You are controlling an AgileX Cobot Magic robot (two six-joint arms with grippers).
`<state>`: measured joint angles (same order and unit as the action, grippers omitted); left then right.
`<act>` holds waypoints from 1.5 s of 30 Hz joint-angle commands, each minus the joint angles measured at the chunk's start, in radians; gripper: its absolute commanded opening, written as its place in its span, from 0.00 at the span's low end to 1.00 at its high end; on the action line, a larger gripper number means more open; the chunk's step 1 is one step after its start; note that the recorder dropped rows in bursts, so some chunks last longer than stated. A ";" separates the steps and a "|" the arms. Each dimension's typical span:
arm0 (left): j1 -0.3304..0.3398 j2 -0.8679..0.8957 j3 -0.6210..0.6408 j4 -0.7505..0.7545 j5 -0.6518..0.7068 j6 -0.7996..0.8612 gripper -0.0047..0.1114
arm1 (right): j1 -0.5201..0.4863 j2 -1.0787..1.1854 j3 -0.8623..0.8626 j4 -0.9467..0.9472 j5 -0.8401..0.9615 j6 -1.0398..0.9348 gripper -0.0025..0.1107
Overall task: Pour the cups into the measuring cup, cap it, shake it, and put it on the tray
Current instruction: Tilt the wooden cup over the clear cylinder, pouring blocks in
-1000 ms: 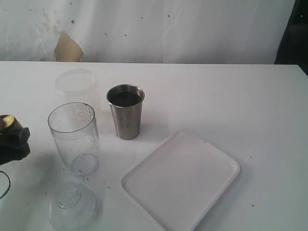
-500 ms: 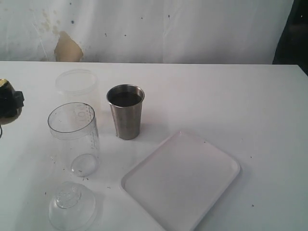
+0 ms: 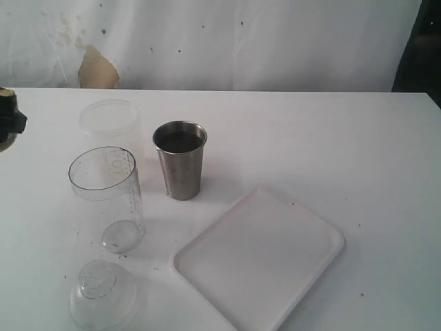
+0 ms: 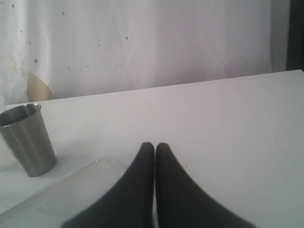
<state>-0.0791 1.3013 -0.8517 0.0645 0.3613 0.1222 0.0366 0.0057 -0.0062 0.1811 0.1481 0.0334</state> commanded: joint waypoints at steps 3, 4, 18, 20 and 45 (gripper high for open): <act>-0.082 -0.094 -0.068 0.033 0.171 0.242 0.04 | 0.003 -0.006 0.006 0.002 -0.006 0.003 0.02; -0.105 -0.104 -0.068 0.047 0.189 0.270 0.04 | 0.003 -0.006 0.006 0.002 -0.006 0.003 0.02; -0.355 -0.125 -0.068 0.445 0.176 0.085 0.04 | 0.003 -0.006 0.006 0.002 -0.006 0.003 0.02; -0.355 -0.125 -0.068 0.445 0.176 0.093 0.04 | 0.003 -0.006 0.006 0.002 -0.006 0.003 0.02; -0.496 0.010 -0.068 0.727 0.286 0.068 0.04 | 0.003 -0.006 0.006 0.002 -0.006 0.003 0.02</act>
<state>-0.5485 1.2973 -0.9114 0.7172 0.6387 0.2265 0.0385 0.0057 -0.0062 0.1811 0.1481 0.0334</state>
